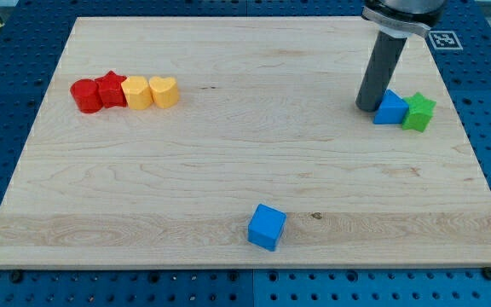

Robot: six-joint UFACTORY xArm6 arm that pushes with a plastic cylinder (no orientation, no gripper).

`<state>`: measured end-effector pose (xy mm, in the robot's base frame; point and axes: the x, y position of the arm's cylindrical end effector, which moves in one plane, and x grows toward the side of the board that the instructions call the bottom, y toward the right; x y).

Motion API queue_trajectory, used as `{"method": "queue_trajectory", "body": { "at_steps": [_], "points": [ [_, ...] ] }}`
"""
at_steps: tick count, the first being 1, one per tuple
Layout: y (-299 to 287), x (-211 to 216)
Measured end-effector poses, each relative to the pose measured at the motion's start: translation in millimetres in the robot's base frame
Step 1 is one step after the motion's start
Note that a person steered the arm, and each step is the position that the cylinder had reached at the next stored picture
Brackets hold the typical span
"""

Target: Slide green circle to the down and right

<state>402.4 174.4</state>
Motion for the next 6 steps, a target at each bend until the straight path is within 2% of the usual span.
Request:
{"method": "queue_trajectory", "body": {
  "at_steps": [1, 2, 4, 6],
  "points": [
    [7, 4],
    [-16, -27],
    [-18, -119],
    [13, -200]
  ]
}}
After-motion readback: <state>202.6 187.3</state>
